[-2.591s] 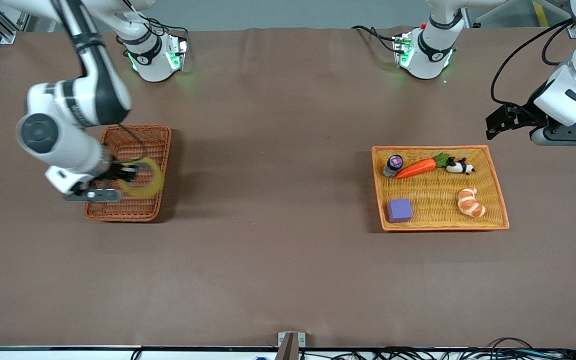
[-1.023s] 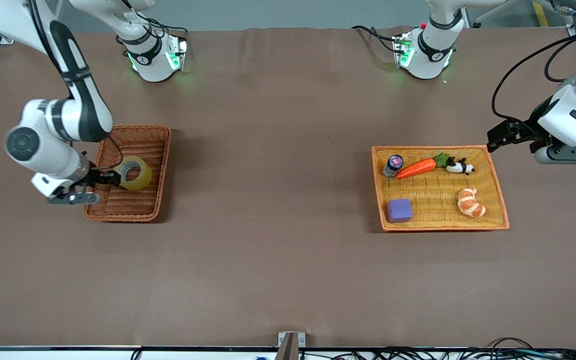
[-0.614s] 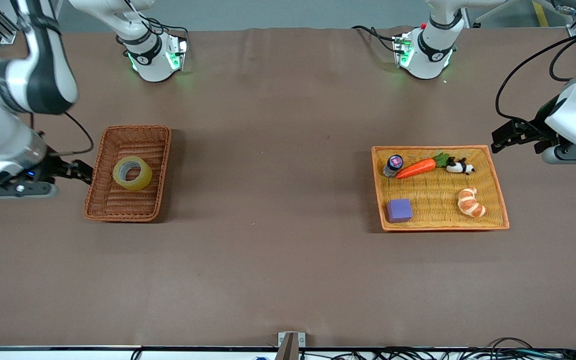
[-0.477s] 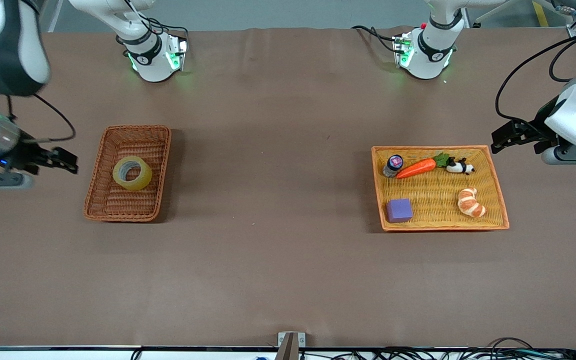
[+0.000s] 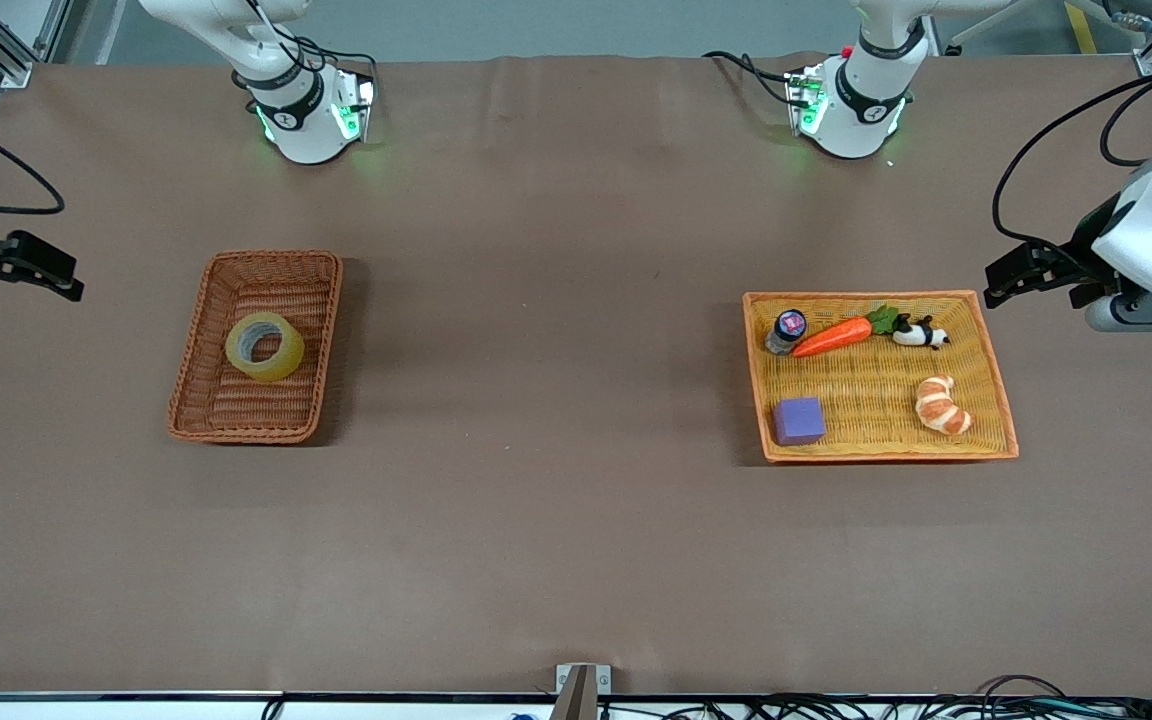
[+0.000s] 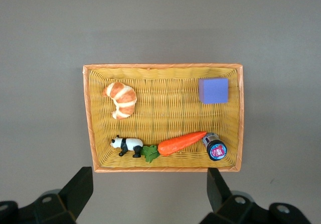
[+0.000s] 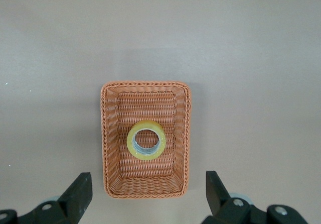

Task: Move tape to another basket

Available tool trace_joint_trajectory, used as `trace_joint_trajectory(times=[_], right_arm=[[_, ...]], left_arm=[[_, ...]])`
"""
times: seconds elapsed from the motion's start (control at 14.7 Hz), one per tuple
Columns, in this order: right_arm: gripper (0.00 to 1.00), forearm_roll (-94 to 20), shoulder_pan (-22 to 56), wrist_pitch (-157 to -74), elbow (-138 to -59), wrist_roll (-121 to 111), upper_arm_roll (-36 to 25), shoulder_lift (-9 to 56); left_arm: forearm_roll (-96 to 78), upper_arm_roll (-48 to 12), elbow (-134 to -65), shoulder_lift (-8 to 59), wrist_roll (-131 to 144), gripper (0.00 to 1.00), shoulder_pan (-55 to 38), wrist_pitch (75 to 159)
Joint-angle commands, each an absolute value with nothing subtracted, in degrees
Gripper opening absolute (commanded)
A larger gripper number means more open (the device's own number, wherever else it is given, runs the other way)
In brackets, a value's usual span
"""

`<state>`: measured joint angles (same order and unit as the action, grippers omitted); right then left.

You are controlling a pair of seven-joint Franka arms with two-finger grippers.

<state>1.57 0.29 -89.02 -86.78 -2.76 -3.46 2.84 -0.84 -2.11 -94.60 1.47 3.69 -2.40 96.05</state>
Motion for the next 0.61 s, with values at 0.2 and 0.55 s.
trace_joint_trajectory(times=[0.2, 0.55], right_arm=[[1.0, 0.97, -1.49, -89.12, -86.22, -5.45, -2.29, 3.52], [1.0, 1.31, -0.27, -89.12, -86.13, -5.45, -2.37, 3.52]], left_arm=[[-1.41, -2.55, -94.04, 1.67, 2.81, 1.0, -1.49, 95.01], [-1.41, -2.55, -94.13, 1.67, 2.81, 0.99, -1.41, 95.1]])
